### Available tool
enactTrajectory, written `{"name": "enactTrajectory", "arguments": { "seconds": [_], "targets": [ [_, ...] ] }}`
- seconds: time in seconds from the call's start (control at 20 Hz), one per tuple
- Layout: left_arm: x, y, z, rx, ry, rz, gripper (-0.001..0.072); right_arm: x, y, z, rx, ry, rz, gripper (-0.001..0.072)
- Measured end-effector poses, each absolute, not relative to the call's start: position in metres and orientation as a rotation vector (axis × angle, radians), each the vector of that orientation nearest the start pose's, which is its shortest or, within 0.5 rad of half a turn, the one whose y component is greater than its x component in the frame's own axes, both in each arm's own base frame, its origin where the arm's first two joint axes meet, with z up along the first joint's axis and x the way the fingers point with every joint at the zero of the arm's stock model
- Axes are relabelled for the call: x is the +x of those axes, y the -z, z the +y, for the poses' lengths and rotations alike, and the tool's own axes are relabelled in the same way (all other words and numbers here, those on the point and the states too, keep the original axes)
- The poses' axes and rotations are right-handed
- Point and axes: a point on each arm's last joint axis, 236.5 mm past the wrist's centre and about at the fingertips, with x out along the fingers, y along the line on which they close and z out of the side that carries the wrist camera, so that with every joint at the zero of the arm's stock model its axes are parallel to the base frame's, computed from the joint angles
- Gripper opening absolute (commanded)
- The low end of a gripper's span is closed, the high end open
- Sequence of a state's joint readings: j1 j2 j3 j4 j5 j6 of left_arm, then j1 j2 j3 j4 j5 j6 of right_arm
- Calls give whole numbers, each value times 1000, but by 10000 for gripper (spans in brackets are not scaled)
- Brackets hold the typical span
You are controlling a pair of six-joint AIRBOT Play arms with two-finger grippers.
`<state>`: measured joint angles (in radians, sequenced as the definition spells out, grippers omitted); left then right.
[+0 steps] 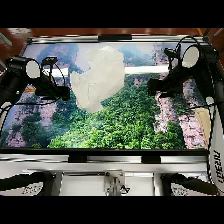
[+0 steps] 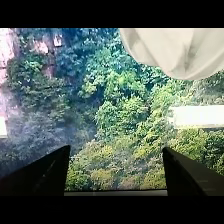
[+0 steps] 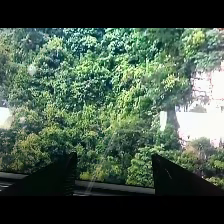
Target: Fold the shirts.
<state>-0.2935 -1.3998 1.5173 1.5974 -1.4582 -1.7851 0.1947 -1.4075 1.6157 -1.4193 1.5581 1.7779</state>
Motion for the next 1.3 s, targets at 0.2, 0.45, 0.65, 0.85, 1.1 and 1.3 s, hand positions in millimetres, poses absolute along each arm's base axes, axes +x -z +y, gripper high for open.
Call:
{"name": "enactTrajectory", "arguments": {
  "seconds": [0.2, 0.45, 0.65, 0.85, 1.1, 1.3],
  "targets": [
    [385, -68, -110, 36, 84, 1340, 679, 380, -96, 113, 159, -150, 1382, 599],
    [385, -68, -110, 35, 84, 1340, 678, 387, -98, 116, 165, -159, 1352, 598],
    [385, -68, -110, 36, 84, 1340, 679, 397, -101, 118, 143, -187, 1303, 598],
    [385, -68, -110, 35, 84, 1340, 679, 400, -101, 118, 122, -205, 1287, 598],
    [395, -67, -117, 15, 104, 1303, 679, 392, -99, 117, 107, -211, 1319, 598],
    [402, -59, -131, -20, 139, 1299, 679, 391, -99, 117, 103, -212, 1325, 598]
  ]
}}
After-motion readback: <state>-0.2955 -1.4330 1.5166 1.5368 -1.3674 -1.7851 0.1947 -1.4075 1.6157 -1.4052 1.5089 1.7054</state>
